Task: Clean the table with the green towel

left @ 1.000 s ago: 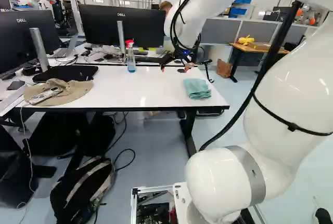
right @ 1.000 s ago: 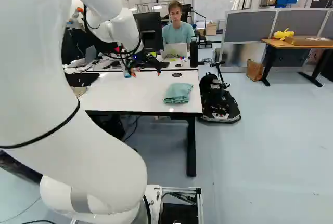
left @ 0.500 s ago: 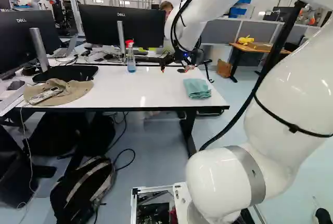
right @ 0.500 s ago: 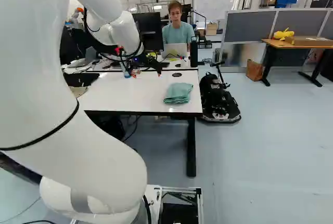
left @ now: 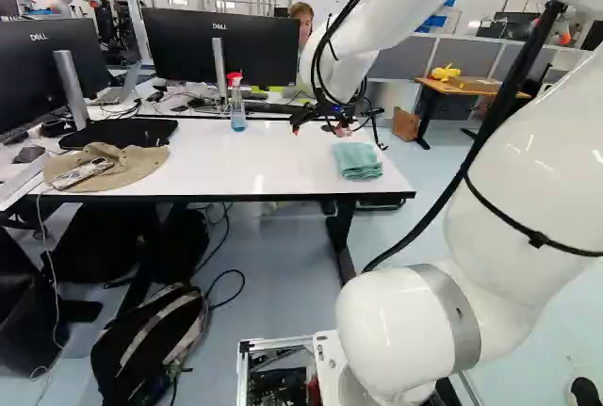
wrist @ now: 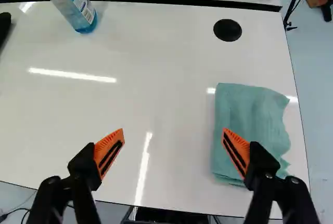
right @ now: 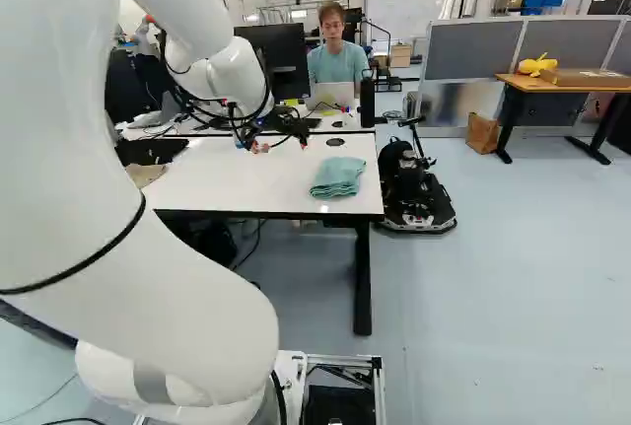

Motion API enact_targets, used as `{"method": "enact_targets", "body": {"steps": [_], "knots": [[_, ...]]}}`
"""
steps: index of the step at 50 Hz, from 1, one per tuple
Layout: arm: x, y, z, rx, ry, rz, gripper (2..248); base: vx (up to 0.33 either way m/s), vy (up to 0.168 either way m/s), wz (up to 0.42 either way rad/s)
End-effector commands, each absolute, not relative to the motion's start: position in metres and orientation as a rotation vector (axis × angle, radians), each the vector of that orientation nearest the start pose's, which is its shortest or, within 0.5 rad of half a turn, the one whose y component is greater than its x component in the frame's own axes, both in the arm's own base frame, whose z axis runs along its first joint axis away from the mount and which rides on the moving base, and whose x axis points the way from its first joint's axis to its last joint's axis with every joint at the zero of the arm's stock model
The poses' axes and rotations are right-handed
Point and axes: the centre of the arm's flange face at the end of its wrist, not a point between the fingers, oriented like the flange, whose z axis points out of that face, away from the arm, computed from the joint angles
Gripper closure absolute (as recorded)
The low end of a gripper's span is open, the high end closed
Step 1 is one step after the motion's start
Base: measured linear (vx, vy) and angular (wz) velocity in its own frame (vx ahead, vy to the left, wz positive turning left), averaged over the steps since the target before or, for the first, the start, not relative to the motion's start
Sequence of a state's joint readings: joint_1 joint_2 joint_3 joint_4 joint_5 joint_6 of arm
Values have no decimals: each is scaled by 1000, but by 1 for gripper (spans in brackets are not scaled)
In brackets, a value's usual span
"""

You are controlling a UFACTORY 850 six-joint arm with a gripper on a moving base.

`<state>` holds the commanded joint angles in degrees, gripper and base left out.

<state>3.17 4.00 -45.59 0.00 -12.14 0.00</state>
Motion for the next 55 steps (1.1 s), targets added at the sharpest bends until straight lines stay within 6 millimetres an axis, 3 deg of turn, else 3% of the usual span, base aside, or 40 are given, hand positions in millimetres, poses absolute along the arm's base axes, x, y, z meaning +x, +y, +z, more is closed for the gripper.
{"method": "enact_targets", "body": {"steps": [29, 55], "knots": [[419, 18, 480, -2887, -62, -1196, 3, 0, 0, 0], [373, 10, 434, -2784, -38, -1427, 3, 0, 0, 0]]}}
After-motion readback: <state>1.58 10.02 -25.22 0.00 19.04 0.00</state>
